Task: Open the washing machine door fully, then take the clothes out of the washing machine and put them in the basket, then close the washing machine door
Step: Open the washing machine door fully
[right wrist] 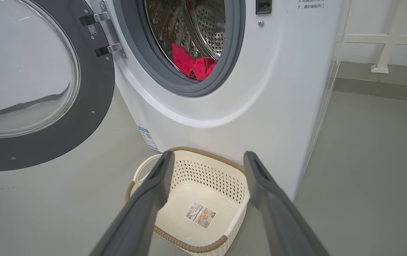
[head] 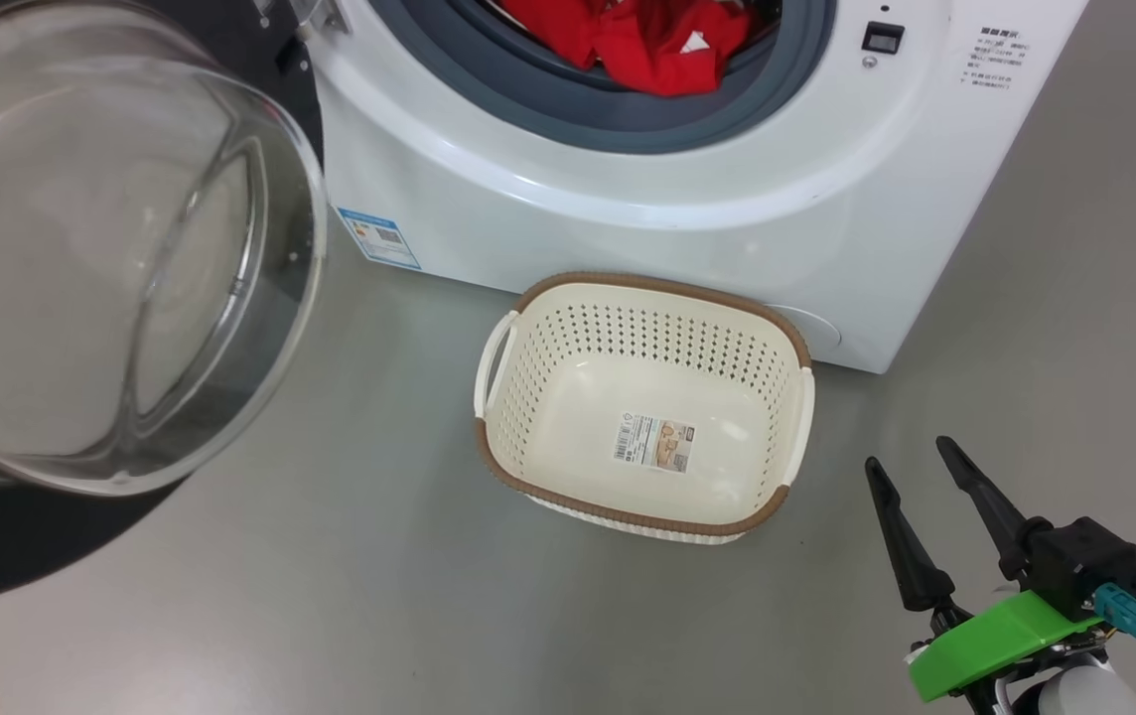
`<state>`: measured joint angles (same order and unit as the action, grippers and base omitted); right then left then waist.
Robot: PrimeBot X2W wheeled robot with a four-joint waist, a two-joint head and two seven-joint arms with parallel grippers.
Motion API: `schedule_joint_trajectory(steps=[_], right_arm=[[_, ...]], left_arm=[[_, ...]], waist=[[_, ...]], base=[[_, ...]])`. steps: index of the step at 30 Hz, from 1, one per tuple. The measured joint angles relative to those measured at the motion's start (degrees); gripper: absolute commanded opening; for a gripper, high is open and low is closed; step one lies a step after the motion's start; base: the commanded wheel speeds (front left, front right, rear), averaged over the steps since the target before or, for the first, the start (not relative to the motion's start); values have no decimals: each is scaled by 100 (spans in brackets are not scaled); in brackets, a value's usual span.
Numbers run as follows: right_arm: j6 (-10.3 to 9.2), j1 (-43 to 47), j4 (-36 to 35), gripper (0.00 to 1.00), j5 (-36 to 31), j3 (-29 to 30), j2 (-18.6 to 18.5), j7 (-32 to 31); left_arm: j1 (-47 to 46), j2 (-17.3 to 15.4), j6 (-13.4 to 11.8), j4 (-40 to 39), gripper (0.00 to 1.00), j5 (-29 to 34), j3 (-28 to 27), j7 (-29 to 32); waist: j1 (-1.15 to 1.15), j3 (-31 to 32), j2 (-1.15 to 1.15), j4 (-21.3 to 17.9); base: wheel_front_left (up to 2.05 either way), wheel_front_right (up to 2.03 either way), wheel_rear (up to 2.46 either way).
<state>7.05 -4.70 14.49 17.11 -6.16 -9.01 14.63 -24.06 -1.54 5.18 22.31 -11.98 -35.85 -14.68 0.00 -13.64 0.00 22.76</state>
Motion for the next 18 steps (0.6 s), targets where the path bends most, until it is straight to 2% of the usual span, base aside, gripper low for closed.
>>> schedule_joint_trajectory(steps=[7, 18], right_arm=[[0, -46, -15, 100, -7, -12, -32, 0], [0, -147, -11, 100, -7, -1, -62, 0]], left_arm=[[-419, -300, 91, 657, 0, 202, -437, -4], [-651, -358, 191, 956, 0, 447, -737, -3]], waist=[[0, -147, 0, -107], [0, -235, 0, -180]], base=[[0, 0, 0], [0, 0, 0]])
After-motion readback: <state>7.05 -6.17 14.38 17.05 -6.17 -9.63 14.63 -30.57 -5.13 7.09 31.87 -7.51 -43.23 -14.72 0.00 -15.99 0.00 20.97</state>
